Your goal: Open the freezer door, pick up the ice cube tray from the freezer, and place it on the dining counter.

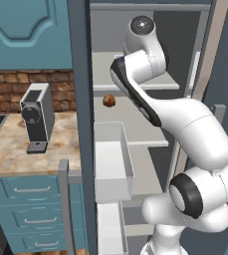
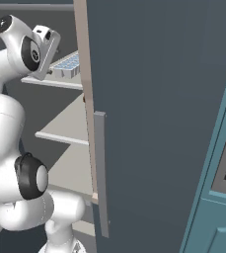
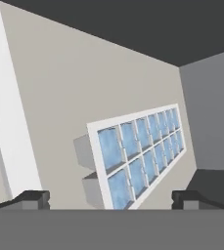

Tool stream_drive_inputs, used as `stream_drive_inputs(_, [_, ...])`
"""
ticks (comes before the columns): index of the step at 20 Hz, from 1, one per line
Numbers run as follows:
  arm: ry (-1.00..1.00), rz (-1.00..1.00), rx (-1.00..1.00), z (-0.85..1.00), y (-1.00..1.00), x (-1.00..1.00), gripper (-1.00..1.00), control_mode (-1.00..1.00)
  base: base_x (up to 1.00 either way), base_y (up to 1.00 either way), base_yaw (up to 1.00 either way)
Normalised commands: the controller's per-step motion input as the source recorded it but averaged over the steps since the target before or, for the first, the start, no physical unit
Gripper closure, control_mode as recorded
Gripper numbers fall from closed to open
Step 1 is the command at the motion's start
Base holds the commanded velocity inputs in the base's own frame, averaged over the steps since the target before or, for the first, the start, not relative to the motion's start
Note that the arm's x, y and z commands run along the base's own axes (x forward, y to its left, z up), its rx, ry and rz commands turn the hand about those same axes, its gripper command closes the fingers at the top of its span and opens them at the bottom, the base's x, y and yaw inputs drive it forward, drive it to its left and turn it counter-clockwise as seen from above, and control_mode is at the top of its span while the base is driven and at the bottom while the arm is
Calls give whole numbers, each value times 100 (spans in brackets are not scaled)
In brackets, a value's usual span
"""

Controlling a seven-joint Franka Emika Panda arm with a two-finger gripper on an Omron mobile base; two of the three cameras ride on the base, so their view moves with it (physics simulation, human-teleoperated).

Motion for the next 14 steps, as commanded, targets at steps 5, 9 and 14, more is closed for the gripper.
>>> stream_drive_inputs(5, [3, 2, 0, -8, 0, 5, -100, -100, 0, 0, 0])
stream_drive_inputs(9, [4, 2, 0, -12, 0, 10, -100, -100, 0, 0, 0])
stream_drive_inputs(14, [4, 2, 0, -14, 0, 14, -100, -100, 0, 0, 0])
